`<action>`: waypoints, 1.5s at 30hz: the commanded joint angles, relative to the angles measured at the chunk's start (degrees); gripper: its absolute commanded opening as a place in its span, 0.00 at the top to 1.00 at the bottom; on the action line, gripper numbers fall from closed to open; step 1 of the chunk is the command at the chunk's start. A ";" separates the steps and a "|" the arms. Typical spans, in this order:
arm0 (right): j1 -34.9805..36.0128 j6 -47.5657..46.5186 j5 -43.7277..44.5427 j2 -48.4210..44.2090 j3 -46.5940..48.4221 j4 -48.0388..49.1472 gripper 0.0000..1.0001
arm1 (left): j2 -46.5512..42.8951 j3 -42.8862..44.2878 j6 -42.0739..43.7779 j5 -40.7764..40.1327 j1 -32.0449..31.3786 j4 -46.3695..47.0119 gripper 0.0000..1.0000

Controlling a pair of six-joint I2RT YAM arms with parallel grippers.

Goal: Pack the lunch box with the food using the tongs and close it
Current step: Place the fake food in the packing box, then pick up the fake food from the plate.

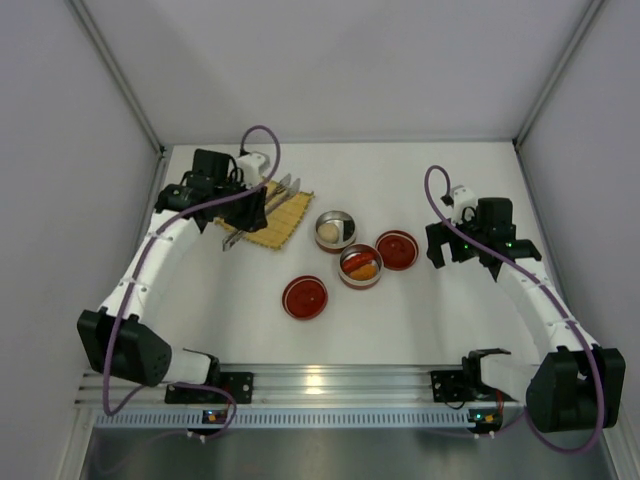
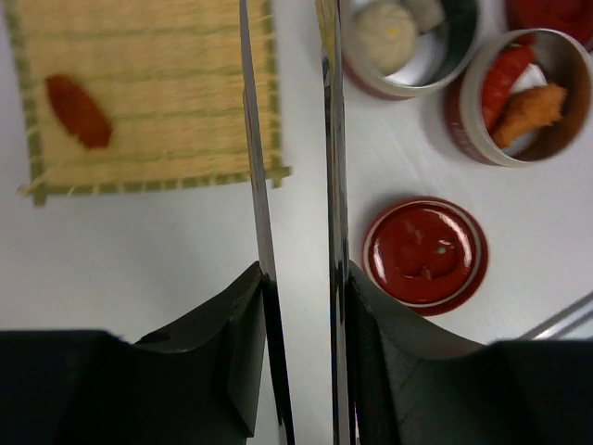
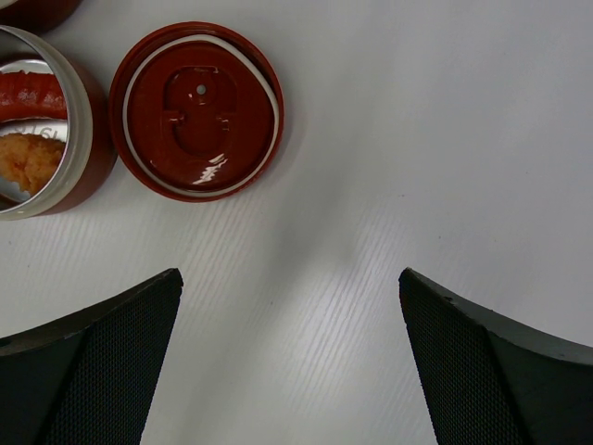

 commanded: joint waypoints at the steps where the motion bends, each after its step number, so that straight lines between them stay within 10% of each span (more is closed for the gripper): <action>1: 0.05 -0.22 -0.37 -0.18 1.09 -0.58 0.01 | -1.17 -3.73 -7.64 -7.14 6.78 0.56 0.59; 12: 0.05 -0.31 -0.37 -0.36 1.00 -0.67 0.01 | 5.06 -10.07 -13.45 -12.62 20.15 2.32 0.57; 45: 0.14 -0.22 0.24 0.96 1.18 -0.58 0.01 | 15.53 -1.37 -10.55 -9.53 18.57 4.08 0.50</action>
